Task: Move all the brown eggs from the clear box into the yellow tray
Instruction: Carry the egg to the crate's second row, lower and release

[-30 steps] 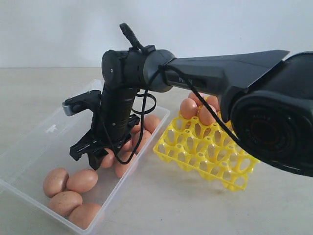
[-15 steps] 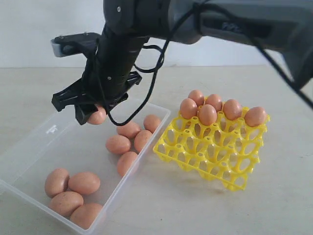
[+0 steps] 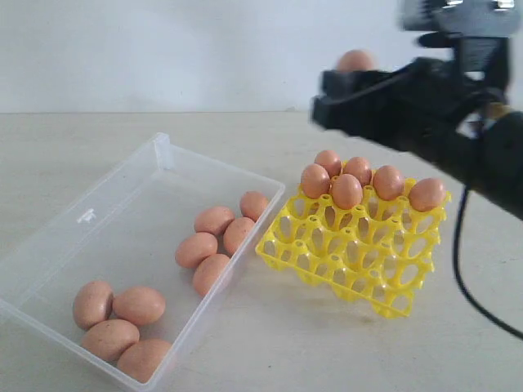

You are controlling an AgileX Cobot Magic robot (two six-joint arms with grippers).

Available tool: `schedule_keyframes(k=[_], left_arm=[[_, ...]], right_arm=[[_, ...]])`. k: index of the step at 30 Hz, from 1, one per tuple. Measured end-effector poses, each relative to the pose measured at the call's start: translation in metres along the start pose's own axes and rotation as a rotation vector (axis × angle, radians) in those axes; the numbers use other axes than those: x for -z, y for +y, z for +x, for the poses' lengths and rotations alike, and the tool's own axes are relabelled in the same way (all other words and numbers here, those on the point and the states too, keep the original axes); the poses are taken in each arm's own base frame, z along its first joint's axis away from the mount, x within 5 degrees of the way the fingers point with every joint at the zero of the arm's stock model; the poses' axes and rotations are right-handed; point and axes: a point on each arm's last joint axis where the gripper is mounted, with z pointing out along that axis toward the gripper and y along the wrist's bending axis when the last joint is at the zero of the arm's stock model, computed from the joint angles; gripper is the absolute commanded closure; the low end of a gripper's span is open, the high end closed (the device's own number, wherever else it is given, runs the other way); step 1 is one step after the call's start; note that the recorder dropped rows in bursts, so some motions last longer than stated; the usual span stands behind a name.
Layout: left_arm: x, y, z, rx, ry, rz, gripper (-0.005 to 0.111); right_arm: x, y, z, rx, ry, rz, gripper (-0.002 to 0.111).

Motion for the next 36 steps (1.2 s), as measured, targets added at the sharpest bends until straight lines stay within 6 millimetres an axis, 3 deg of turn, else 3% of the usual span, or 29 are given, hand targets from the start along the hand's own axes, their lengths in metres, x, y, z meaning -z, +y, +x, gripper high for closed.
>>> schedule_keyframes(k=[4, 8, 10, 13, 15, 17, 24, 31, 36], left_arm=[[0.0, 0.0, 0.0, 0.0, 0.0, 0.0, 0.105], [0.0, 0.0, 0.0, 0.0, 0.0, 0.0, 0.105], [0.0, 0.0, 0.0, 0.0, 0.0, 0.0, 0.105], [0.0, 0.0, 0.0, 0.0, 0.0, 0.0, 0.105], [0.0, 0.0, 0.0, 0.0, 0.0, 0.0, 0.105], [0.0, 0.0, 0.0, 0.0, 0.0, 0.0, 0.105], [0.0, 0.0, 0.0, 0.0, 0.0, 0.0, 0.105], [0.0, 0.0, 0.0, 0.0, 0.0, 0.0, 0.105], [0.0, 0.0, 0.0, 0.0, 0.0, 0.0, 0.105]], right_arm=[[0.005, -0.062, -0.008, -0.148, -0.079, 0.267, 0.109], [-0.008, -0.098, -0.014, -0.175, 0.011, 0.193, 0.109], [-0.018, -0.107, -0.021, -0.159, 0.038, 0.031, 0.109], [-0.035, -0.105, -0.033, -0.156, 0.115, -0.347, 0.109], [-0.041, -0.103, -0.027, -0.155, 0.246, -0.548, 0.109], [-0.045, -0.107, -0.018, -0.183, 0.343, -0.613, 0.109], [-0.051, -0.121, 0.001, -0.15, 0.48, -0.548, 0.109], [-0.06, -0.145, 0.013, -0.027, 0.53, -0.3, 0.109], [-0.069, -0.158, 0.041, 0.03, 0.587, -0.292, 0.109]])
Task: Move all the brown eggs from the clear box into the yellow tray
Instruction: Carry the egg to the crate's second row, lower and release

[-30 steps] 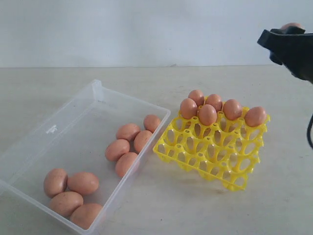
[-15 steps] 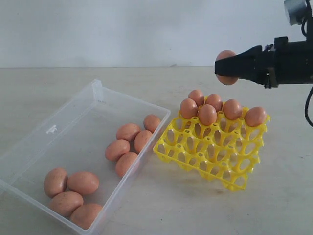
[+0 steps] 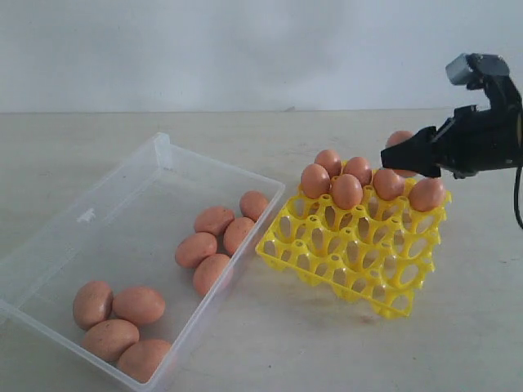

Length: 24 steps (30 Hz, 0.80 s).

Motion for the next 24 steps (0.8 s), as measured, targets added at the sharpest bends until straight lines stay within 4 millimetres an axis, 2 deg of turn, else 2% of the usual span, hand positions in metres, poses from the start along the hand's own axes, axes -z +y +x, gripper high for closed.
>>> schedule_keyframes(k=[4, 8, 24], left_arm=[[0.0, 0.0, 0.0, 0.0, 0.0, 0.0, 0.105], [0.0, 0.0, 0.0, 0.0, 0.0, 0.0, 0.105], [0.0, 0.0, 0.0, 0.0, 0.0, 0.0, 0.105]], right_arm=[[-0.014, -0.005, 0.016, 0.101, 0.034, -0.069, 0.109], [-0.019, -0.005, 0.021, 0.185, 0.032, -0.116, 0.109], [-0.023, -0.014, 0.016, 0.224, -0.053, -0.029, 0.109]])
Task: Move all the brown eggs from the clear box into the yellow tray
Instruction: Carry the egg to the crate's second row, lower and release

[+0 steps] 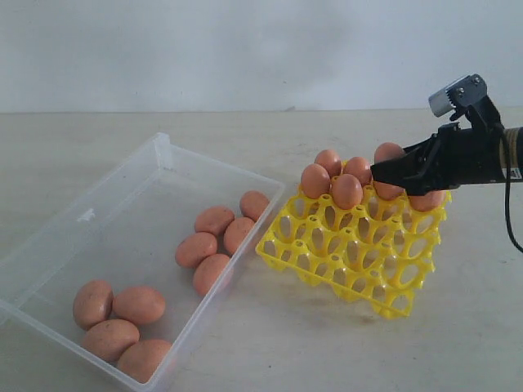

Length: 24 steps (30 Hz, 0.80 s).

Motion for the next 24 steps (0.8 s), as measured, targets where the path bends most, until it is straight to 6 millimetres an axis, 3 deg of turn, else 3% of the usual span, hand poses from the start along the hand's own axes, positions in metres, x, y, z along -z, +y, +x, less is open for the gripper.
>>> schedule_keyframes(k=[7, 16, 19, 24], left_arm=[[0.0, 0.0, 0.0, 0.0, 0.0, 0.0, 0.105], [0.0, 0.0, 0.0, 0.0, 0.0, 0.0, 0.105], [0.0, 0.0, 0.0, 0.0, 0.0, 0.0, 0.105], [0.0, 0.0, 0.0, 0.0, 0.0, 0.0, 0.105]], right_arm=[[-0.016, 0.001, 0.018, -0.004, 0.052, -0.031, 0.109], [-0.02, 0.002, 0.019, 0.035, 0.056, -0.029, 0.107], [-0.02, 0.002, 0.019, 0.037, 0.058, -0.027, 0.096], [-0.02, 0.002, 0.019, 0.037, 0.059, -0.026, 0.065]])
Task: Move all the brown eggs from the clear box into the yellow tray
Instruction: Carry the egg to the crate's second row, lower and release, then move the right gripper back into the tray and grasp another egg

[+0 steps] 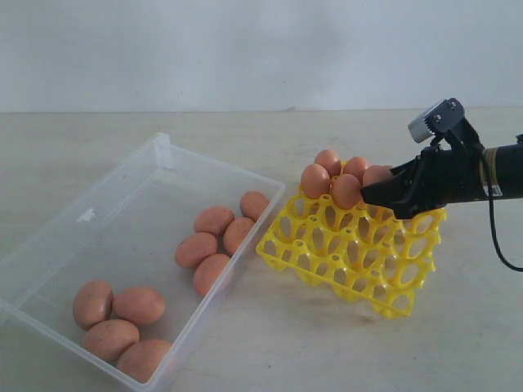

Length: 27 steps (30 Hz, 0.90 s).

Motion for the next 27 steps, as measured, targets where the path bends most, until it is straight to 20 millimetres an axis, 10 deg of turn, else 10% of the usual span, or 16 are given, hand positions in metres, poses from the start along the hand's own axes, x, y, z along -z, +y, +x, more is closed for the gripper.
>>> schedule_keyframes(k=[6, 20, 27], left_arm=[[0.0, 0.0, 0.0, 0.0, 0.0, 0.0, 0.105], [0.0, 0.0, 0.0, 0.0, 0.0, 0.0, 0.105], [0.0, 0.0, 0.0, 0.0, 0.0, 0.0, 0.105]], right_arm=[[0.0, 0.0, 0.0, -0.001, -0.001, 0.001, 0.046], [0.001, 0.003, -0.013, -0.074, -0.144, -0.044, 0.047], [0.014, 0.046, -0.063, -0.014, -0.345, -0.26, 0.104]])
